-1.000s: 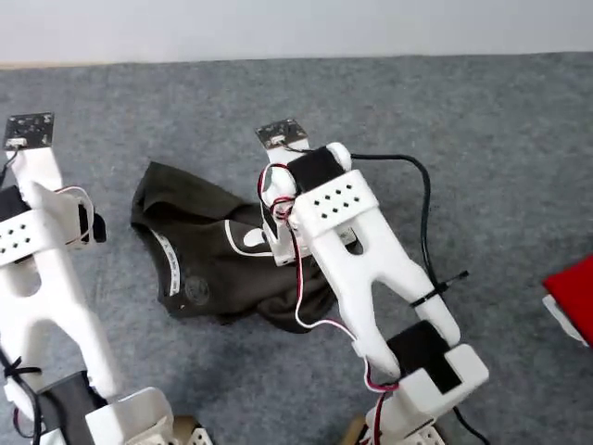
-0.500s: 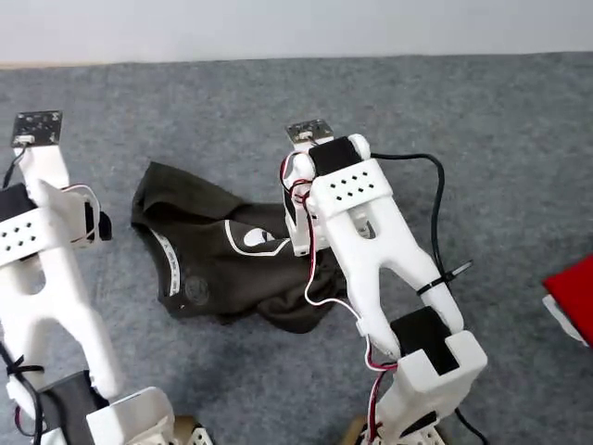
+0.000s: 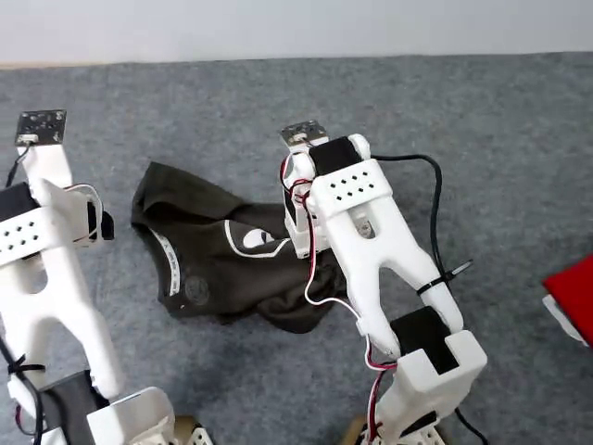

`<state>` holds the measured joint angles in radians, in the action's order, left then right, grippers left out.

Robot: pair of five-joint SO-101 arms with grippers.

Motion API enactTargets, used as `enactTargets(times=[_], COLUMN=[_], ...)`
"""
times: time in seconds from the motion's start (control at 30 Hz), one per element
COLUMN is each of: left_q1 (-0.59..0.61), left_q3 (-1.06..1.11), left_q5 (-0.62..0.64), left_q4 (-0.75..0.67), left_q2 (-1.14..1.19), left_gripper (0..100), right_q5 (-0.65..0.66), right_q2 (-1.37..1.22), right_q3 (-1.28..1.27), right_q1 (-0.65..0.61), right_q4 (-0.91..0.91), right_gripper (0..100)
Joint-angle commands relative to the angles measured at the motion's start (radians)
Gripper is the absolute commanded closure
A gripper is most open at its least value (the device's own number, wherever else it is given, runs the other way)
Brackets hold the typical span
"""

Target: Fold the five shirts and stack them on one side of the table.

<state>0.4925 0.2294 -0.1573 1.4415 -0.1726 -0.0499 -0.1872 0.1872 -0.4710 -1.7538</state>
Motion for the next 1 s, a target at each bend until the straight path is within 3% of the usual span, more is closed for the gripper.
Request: enactTargets(times=[0.0,0.17,0.67,0.97], left_q1=[-0.006,-0.035,-0.164,-0.226], left_q3=[-0.002,-0.002,-0.005,-0.018], left_q5=[-0.002,-0.002,-0.002,0.002], left_q4=[-0.017,-0.017,-0.130,-0.232], left_q2=[-0.009,-0.014,-0.006,0.049], left_gripper=[82,82,87,87], right_q5=[0.107,0.137,0.262,0.276], right_q2=[0.054,0.114,0.255,0.246], right_q3=[0.078,0.074,0.071,0.064], right_q1=[0.012,0.016,0.234,0.239], right_q4=[-0.038,-0.038,-0.038,-0.038], right_gripper=[98.7,98.8,98.8,98.8])
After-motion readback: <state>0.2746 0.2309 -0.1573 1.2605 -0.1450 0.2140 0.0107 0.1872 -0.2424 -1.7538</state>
